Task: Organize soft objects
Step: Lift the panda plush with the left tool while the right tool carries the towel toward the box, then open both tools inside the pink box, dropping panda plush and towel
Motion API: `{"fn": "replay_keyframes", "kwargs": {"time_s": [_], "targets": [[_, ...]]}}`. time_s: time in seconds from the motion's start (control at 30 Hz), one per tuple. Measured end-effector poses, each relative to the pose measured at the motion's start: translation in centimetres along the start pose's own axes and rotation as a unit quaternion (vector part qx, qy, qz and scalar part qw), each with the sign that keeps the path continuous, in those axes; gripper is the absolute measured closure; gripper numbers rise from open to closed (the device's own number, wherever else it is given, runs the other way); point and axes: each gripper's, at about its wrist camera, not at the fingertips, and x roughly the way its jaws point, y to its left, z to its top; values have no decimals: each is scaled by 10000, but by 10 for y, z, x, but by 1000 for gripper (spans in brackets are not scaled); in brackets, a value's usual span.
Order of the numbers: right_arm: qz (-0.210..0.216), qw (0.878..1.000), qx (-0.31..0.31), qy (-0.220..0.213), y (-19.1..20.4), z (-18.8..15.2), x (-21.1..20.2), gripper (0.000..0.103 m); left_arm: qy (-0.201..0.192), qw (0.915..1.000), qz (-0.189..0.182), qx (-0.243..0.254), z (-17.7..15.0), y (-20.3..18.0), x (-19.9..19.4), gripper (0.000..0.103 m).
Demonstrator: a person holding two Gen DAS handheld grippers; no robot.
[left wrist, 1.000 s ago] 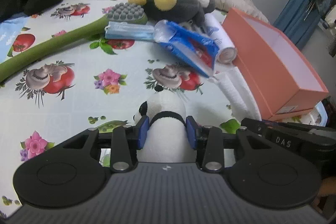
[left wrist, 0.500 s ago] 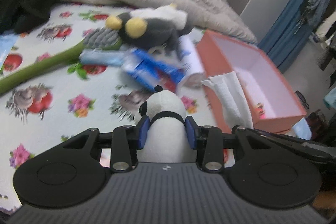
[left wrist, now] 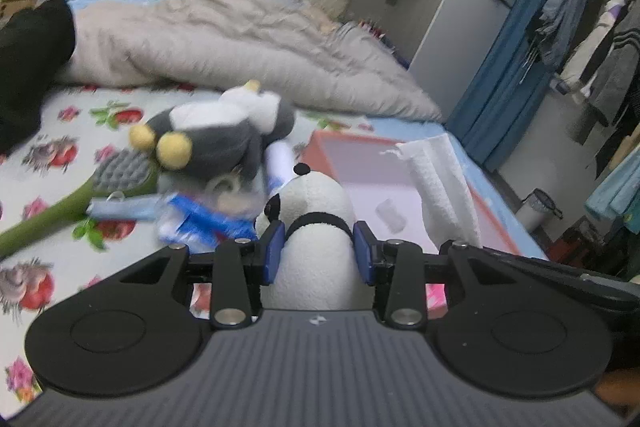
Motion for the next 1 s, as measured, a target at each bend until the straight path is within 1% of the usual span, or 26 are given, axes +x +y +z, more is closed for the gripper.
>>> {"fn": "replay_keyframes", "kwargs": {"time_s": [0.07, 0.23, 0.47, 0.57, 0.7, 0.83, 1.0], "targets": [[-78, 9999, -7, -95, -7, 10, -4, 90, -87, 9999, -69, 8, 9, -10, 3, 60], [-78, 9998, -23, -179, -28, 29, -4, 90, -147, 9998, -104, -4, 24, -34, 20, 60], [-204, 9996, -30, -170, -67, 47, 9, 90, -92, 9997, -194, 70, 37, -71, 64, 60], [-325, 9994, -36, -133, -86, 51, 20, 90, 77, 9996, -233, 126, 40, -85, 93, 60], [-445, 9989, 146, 31, -117, 52, 41, 90, 353, 9987, -258, 245, 38, -101, 137, 60], [-646, 9969, 343, 290, -150, 45, 69, 90, 657, 9967, -292, 367, 33, -113, 183, 60], [-898, 9925, 537, 639, -182, 31, 98, 90, 1042, 9929, -343, 451, 23, -120, 238, 59]]}}
